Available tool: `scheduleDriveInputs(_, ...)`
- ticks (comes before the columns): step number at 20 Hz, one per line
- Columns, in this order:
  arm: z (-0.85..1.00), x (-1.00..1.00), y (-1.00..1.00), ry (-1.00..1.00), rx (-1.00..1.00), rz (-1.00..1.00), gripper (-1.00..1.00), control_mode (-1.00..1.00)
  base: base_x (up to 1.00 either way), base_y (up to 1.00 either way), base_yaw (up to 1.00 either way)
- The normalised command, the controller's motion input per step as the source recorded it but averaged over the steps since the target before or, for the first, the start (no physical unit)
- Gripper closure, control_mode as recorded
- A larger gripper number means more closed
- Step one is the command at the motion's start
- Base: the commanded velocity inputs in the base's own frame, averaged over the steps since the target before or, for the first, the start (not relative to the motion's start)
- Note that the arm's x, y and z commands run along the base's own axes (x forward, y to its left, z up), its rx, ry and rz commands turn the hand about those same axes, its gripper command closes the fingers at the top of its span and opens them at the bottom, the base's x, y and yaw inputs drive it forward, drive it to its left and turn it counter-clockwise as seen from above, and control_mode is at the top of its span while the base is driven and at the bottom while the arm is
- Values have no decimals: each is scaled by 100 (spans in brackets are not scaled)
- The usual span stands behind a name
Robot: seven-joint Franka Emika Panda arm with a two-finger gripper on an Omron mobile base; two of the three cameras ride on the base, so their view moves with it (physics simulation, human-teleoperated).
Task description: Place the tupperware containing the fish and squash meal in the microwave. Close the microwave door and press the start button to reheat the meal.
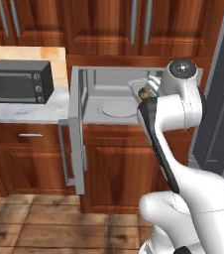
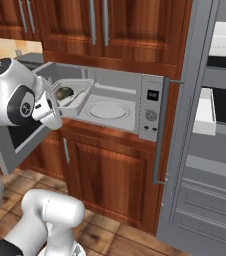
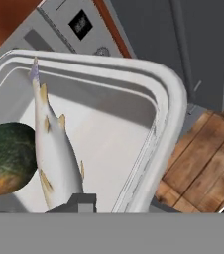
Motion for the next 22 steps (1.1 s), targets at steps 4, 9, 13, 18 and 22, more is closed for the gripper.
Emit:
scheduleDriveInputs(4,-33,30,-4,11,0,5,100,-100,0,0,0)
scheduleDriveInputs(9,-11,33,-19,0,0,7,100,-100,0,0,0)
scheduleDriveInputs(13,-36,39,-16,0,0,10,100,-100,0,0,0)
scheduleDriveInputs(18,-33,39,0,0,0,14,100,-100,0,0,0)
scheduleDriveInputs(22,-34,38,-14,-1,0,9,100,-100,0,0,0)
